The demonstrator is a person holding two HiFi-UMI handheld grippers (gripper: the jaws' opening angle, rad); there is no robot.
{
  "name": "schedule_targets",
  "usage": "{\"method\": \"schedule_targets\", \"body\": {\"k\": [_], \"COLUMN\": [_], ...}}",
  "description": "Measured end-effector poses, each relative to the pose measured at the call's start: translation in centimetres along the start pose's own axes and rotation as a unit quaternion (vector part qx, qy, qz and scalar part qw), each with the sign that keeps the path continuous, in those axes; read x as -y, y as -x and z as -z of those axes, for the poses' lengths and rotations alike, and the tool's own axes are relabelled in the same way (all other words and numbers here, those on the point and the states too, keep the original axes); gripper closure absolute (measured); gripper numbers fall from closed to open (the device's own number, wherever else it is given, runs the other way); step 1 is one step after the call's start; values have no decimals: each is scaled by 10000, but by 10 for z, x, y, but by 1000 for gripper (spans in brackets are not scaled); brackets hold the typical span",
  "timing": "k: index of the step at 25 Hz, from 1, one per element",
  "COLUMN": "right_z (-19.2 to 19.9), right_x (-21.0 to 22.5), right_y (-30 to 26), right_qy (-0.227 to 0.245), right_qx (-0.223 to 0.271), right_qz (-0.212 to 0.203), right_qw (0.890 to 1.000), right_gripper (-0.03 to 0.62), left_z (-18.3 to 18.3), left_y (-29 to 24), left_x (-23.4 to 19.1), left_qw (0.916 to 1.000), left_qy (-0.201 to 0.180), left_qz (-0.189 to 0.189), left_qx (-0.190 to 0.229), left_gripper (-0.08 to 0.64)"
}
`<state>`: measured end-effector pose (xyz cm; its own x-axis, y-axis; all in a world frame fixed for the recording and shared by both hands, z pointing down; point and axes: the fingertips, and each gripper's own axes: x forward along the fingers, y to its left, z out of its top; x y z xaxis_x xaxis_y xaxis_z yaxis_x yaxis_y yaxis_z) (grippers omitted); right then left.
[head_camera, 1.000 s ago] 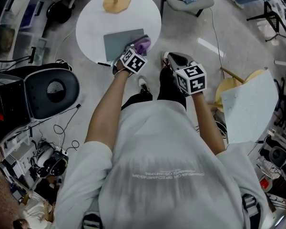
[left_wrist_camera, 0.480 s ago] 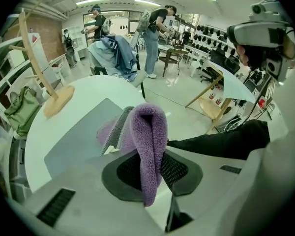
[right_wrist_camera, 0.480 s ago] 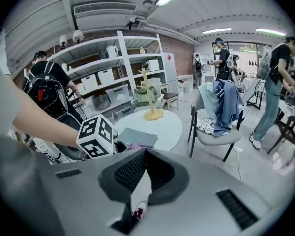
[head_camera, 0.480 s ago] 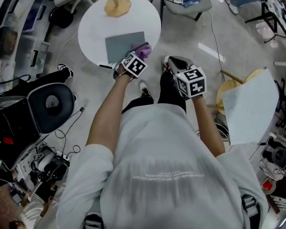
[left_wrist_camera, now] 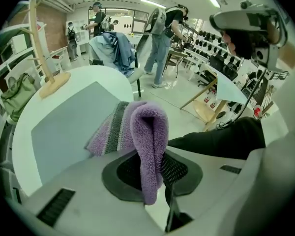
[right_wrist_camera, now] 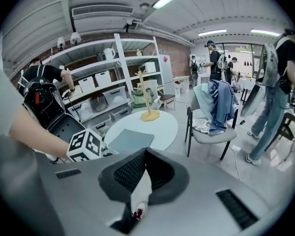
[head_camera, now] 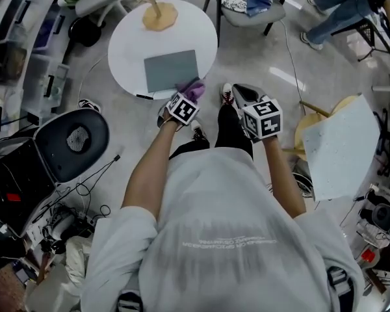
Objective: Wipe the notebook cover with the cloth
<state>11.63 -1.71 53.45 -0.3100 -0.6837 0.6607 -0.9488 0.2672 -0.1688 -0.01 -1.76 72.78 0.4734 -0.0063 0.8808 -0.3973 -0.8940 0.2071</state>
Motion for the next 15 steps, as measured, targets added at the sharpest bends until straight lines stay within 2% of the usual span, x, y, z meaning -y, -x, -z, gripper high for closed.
{"method": "schedule_targets", "body": {"k": [4,7,11,15], "right_z": [-9,-25,-57,-108], "right_x": [1,2,8,4], "right_y": [0,-2,6,17], "right_qy": [20,154,372,669], "right_qx": [96,235,497,909], "right_qz": [-1,-9,21,24], "right_qw": [10000,9996,9981,9936], "right_gripper": [591,591,591,591], "left_z": [-16,-29,-43,-63], "left_y": [28,60,106,169], "left_x": [1,-13,-36,-66], "left_qw": [9981,9923,9769,9579], "left_qy": [94,410,898,1011], "left_qz": [41,-153,-561,-1171], "left_qx": [610,1161,1857,2417], "left_gripper": [486,486,486,486]}}
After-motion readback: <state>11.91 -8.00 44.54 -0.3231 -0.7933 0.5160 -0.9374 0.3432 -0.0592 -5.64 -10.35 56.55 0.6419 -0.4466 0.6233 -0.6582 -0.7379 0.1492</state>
